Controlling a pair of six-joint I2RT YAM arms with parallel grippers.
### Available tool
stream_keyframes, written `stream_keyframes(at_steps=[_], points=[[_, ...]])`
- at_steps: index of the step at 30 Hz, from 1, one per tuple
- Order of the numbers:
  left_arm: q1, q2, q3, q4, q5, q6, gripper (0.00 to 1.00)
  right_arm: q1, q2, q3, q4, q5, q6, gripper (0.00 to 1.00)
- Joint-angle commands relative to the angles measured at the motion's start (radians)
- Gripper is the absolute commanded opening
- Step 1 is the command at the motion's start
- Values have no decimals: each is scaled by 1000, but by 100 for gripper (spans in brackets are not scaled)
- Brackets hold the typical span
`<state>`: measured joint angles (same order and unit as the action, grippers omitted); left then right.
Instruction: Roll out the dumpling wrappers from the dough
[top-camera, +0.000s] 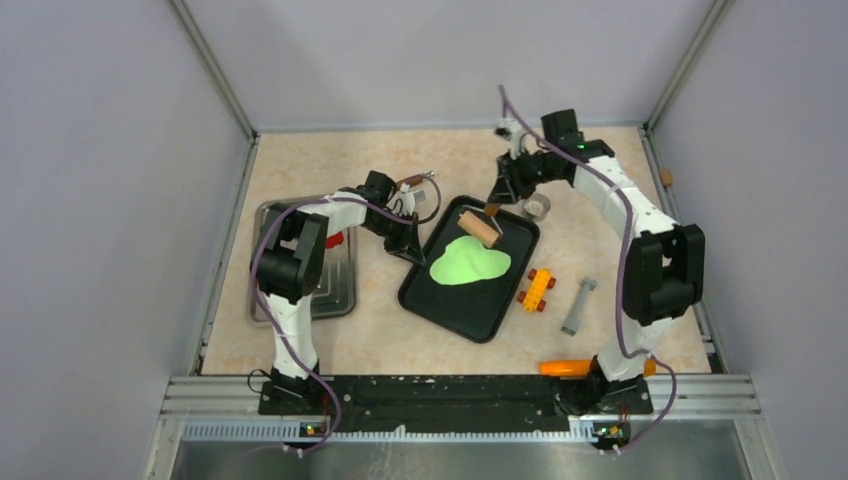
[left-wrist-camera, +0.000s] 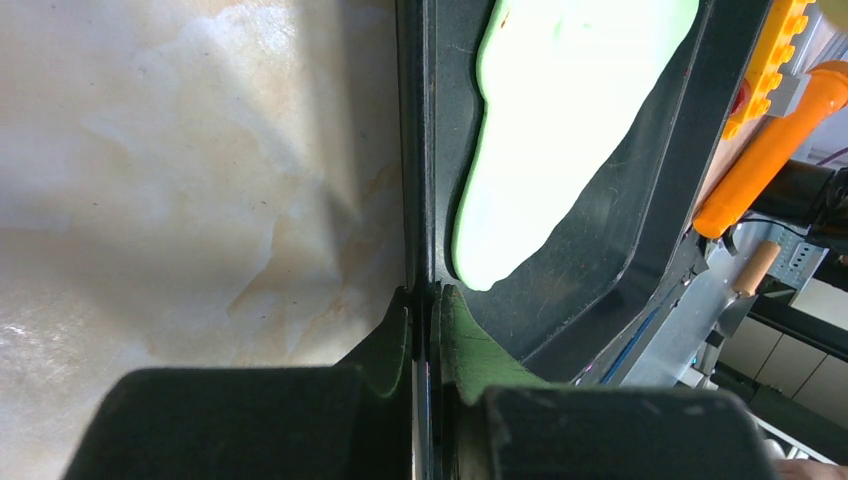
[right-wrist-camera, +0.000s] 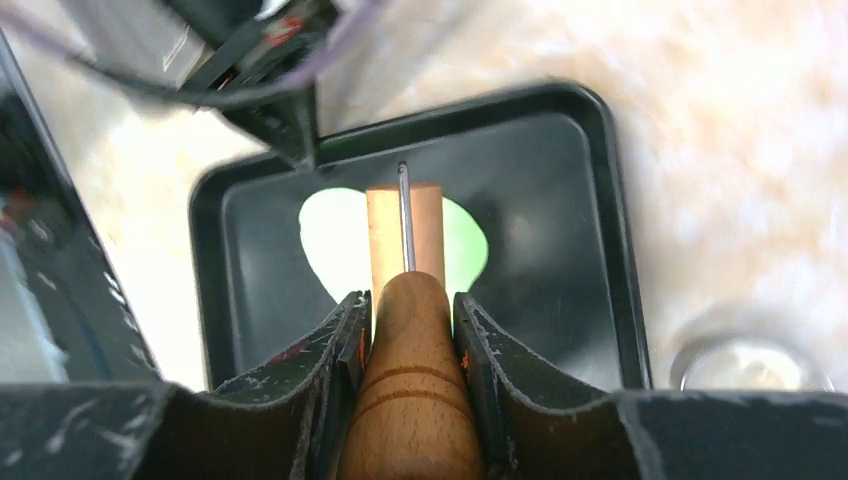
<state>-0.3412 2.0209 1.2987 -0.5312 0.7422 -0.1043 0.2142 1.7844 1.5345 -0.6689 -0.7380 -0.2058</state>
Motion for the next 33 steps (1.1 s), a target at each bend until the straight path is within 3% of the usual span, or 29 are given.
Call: stream_keyframes(at_steps=[1, 5, 10, 24, 33], points=[[4, 10, 16, -18, 14, 13, 0, 220, -133, 56, -243, 71, -523, 0], [5, 6, 13, -13, 16, 10, 0, 369, -209, -52, -259, 263, -837, 0], [4, 0, 10, -12, 12, 11, 0, 471, -281, -165, -156, 431, -1004, 0], [5, -10, -1, -13, 7, 14, 0, 520, -310, -321, 56, 433, -897, 0], [5, -3, 3, -21, -3, 14, 0, 510, -424, -573, 236, 420, -798, 0]])
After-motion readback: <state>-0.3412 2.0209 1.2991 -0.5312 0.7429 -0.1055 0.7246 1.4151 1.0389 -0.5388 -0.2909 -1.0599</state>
